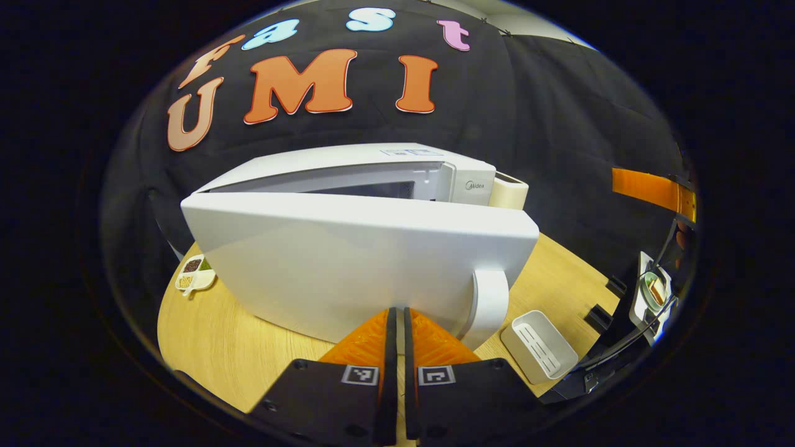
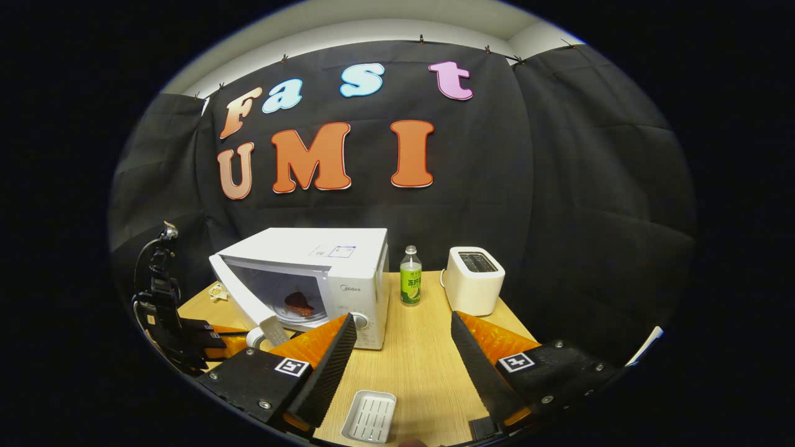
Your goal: Open the microwave oven with the left hand, put the food in, and close the microwave oven.
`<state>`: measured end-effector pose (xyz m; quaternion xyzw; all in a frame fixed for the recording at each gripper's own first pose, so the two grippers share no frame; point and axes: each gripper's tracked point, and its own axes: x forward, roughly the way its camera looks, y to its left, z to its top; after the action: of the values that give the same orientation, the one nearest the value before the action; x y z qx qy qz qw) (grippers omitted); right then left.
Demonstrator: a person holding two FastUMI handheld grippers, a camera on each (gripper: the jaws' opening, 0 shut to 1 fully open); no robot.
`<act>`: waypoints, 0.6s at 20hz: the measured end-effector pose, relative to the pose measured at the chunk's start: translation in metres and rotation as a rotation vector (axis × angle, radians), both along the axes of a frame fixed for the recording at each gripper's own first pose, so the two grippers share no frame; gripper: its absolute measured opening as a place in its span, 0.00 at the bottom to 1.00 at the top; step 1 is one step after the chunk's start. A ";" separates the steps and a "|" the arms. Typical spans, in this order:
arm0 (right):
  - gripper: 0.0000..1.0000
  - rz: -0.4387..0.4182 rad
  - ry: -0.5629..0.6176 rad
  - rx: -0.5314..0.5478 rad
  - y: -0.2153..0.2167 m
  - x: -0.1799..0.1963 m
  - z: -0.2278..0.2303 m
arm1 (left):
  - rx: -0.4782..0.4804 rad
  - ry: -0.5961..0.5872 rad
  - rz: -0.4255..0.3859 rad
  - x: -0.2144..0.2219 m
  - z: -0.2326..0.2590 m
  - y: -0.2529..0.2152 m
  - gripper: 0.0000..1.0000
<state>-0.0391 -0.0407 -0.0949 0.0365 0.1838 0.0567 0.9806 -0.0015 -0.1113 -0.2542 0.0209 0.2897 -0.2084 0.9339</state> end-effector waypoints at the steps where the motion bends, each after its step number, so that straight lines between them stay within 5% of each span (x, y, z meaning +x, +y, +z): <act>1: 0.95 -0.005 -0.002 -0.002 -0.002 -0.001 0.001 | -0.010 -0.005 -0.004 0.004 0.001 -0.006 0.05; 12: 0.95 -0.005 -0.012 -0.003 -0.005 0.007 0.002 | 0.047 -0.091 0.040 0.094 0.007 -0.039 0.06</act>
<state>-0.0325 -0.0454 -0.0924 0.0350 0.1780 0.0540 0.9819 0.0926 -0.1507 -0.2473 0.0464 0.2520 -0.1815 0.9494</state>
